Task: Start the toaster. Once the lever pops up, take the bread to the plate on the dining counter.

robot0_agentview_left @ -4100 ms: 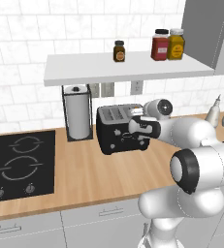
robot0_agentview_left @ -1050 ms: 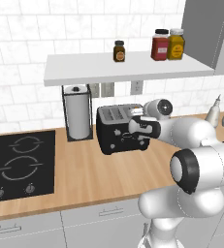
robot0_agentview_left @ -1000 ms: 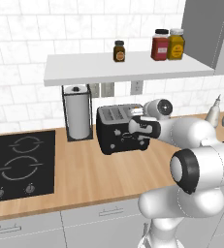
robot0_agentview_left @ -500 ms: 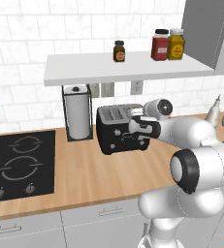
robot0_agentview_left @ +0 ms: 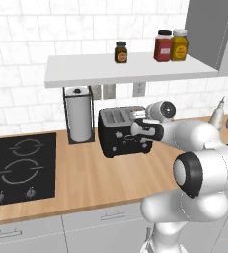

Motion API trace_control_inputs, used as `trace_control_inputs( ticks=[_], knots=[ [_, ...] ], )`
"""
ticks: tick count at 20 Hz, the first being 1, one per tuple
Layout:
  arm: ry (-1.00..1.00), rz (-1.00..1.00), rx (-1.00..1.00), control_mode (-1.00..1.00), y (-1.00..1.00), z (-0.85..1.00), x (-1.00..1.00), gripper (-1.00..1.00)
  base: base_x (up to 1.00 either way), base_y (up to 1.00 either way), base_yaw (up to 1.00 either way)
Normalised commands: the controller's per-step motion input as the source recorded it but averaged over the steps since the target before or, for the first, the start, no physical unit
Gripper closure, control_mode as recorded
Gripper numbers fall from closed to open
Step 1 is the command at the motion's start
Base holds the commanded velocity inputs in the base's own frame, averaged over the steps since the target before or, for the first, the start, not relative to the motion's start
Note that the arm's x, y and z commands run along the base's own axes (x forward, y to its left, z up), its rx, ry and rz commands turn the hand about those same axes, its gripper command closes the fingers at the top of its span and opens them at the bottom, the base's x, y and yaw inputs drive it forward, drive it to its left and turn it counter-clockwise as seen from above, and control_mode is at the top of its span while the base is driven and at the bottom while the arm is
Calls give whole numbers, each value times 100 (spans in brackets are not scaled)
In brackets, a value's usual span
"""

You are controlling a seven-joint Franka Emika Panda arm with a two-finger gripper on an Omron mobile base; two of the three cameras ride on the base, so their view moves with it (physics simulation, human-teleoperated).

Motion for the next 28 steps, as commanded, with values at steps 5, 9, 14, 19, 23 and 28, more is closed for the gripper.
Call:
trace_control_inputs(
  ticks=[5,9,14,19,23,28],
  knots=[
    [0,0,0,-100,0,0,0,-100,0,0,0],
    [0,0,0,-100,0,0,0,-100,0,0,0],
    [0,0,0,-100,0,0,0,-100,0,0,0],
    [0,0,0,-100,0,0,0,-100,0,0,0],
    [0,0,0,-100,0,0,0,-100,0,0,0],
    [0,0,0,-100,0,0,0,-100,0,0,0]
  ],
)
